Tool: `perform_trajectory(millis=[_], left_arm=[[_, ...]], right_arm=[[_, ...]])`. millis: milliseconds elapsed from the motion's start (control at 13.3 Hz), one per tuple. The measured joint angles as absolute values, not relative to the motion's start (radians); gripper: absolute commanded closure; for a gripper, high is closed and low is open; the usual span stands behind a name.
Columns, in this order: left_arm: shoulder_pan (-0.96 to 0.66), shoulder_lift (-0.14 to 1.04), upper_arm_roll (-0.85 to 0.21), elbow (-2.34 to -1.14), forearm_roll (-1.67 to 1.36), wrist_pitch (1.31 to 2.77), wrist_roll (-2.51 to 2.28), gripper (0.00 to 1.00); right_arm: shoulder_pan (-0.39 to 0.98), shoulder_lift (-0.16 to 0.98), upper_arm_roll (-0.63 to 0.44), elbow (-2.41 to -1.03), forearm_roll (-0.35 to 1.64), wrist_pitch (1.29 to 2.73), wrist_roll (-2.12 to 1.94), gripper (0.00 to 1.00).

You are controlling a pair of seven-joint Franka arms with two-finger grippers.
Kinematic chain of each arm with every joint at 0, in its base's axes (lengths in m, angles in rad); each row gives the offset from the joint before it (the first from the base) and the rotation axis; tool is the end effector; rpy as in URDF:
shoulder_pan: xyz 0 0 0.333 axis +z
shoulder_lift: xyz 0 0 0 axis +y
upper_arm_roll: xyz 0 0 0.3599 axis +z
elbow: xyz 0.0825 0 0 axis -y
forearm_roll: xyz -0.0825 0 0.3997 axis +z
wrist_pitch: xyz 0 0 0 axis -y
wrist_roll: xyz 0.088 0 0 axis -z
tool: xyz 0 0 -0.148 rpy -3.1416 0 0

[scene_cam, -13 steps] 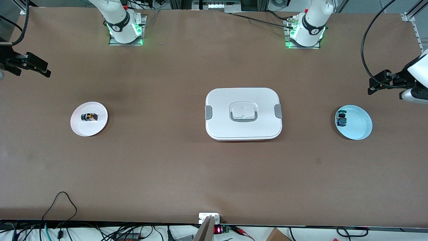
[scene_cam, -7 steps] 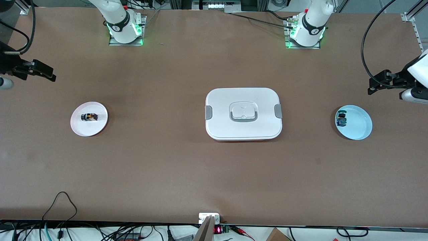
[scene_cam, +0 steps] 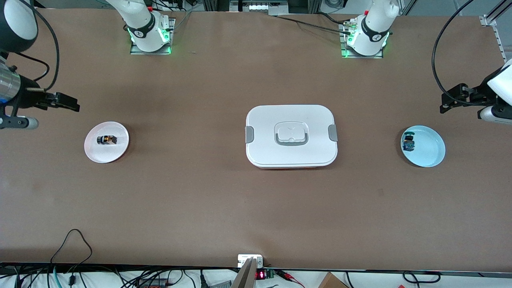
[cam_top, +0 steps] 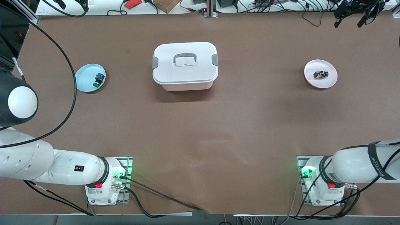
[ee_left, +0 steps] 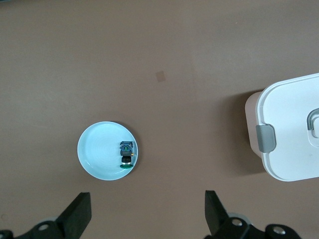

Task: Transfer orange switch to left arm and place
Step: 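Lower the open right gripper over the orange switch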

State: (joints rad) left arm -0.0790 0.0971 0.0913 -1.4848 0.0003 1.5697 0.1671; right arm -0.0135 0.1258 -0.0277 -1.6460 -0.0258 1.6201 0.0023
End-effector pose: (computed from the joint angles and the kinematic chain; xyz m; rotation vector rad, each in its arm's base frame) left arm 0.6037 0.0047 0.6124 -3.1241 0.2429 0.0197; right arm 0.5991 -0.0276 0.5212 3.1058 -0.0626 -0.2368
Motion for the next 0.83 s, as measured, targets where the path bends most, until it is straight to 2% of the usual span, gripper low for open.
perform_trajectory(millis=[603, 828], left_arm=[[-0.079, 0.097, 0.092, -1.485, 0.0, 1.57, 0.167, 0.0], [-0.078, 0.102, 0.093, -1.485, 0.0, 1.569, 0.167, 0.0]], right_arm=[[-0.021, 0.29, -0.031, -1.655, -0.084, 1.776, 0.002, 0.0], [-0.035, 0.31, -0.034, -1.707, -0.085, 1.851, 0.0, 0.0]])
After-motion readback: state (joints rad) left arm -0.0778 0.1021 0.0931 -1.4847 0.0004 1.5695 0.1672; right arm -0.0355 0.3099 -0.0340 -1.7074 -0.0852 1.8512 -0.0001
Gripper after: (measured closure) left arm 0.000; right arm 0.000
